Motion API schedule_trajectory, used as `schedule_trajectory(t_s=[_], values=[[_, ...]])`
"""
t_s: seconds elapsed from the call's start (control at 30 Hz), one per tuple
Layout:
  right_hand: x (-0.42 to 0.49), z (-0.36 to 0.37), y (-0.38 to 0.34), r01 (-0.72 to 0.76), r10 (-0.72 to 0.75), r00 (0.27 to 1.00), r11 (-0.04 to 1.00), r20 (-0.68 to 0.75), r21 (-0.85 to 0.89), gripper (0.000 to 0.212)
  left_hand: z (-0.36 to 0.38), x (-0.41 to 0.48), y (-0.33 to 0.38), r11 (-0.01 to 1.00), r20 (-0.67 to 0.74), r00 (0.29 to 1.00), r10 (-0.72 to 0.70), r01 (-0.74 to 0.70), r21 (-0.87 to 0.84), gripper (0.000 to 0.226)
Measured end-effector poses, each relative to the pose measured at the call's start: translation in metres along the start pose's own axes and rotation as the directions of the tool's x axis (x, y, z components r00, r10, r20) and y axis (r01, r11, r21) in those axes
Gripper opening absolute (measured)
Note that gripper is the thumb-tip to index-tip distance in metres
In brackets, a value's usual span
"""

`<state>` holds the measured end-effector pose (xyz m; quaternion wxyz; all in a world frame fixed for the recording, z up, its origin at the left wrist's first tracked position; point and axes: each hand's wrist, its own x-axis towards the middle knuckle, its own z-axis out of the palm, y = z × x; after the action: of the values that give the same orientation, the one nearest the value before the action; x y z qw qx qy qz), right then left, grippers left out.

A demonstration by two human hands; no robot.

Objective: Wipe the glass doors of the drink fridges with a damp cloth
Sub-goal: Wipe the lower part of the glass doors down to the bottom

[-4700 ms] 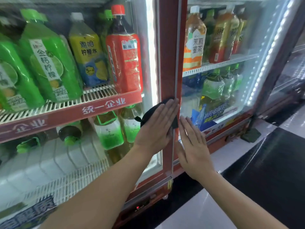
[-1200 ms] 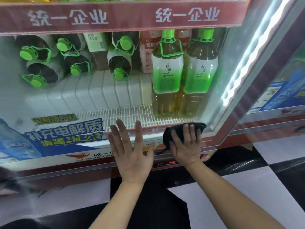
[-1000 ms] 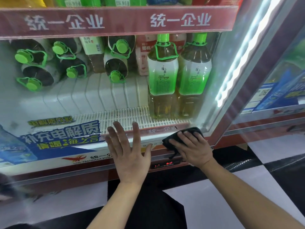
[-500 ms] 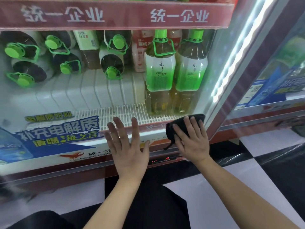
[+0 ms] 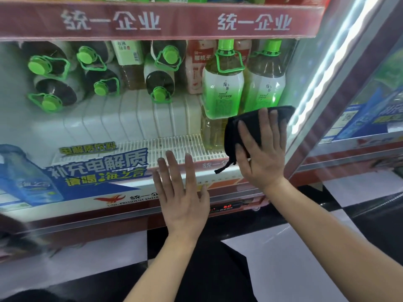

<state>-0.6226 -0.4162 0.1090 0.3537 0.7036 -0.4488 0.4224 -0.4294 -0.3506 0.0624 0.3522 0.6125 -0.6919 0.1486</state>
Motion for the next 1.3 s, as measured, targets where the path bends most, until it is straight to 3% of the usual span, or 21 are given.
schedule_trajectory(t_s=[0.17,0.27,0.4,0.53,0.7,0.77,0.93,1.13,1.3], values=[[-0.019,0.036,-0.055,-0.172,0.172,0.980,0.985,-0.100,0.008,0.060,-0.012,-0.006,-0.024,1.000,-0.034,0.999,-0.009,0.010,0.017,0.108],[-0.041,0.053,-0.085,-0.170,0.170,0.983,0.985,-0.069,0.012,0.061,-0.019,-0.008,-0.046,0.998,-0.070,0.997,-0.038,0.041,0.039,0.109],[-0.069,0.063,-0.102,-0.025,0.026,0.999,0.999,0.027,-0.026,0.062,-0.030,-0.012,-0.073,0.993,-0.116,0.989,-0.087,0.095,0.071,0.103],[-0.078,0.061,-0.090,0.169,-0.163,0.980,0.985,0.113,-0.042,0.063,-0.037,-0.010,-0.100,0.971,-0.066,0.973,-0.220,0.225,0.077,0.107],[-0.055,0.041,-0.072,0.327,-0.318,0.931,0.945,0.178,-0.022,0.075,-0.031,-0.006,-0.119,0.981,0.018,0.982,-0.186,0.185,0.058,0.097],[-0.024,0.034,-0.076,0.303,-0.299,0.948,0.953,0.107,-0.018,0.072,-0.029,-0.007,-0.120,0.981,0.018,0.981,-0.192,0.191,0.044,0.094],[0.044,0.026,-0.105,0.082,-0.080,0.995,0.996,-0.057,0.038,0.067,-0.029,-0.006,-0.119,0.983,-0.003,0.983,-0.181,0.181,0.020,0.094],[0.035,0.051,-0.154,-0.123,0.126,0.981,0.992,-0.146,0.032,0.063,-0.034,-0.007,-0.127,0.993,-0.005,0.993,-0.116,0.116,0.038,0.097],[-0.007,0.077,-0.195,-0.030,0.031,0.998,0.999,-0.047,0.023,0.063,-0.044,-0.011,-0.144,0.999,-0.034,0.999,-0.020,0.021,0.043,0.106]])
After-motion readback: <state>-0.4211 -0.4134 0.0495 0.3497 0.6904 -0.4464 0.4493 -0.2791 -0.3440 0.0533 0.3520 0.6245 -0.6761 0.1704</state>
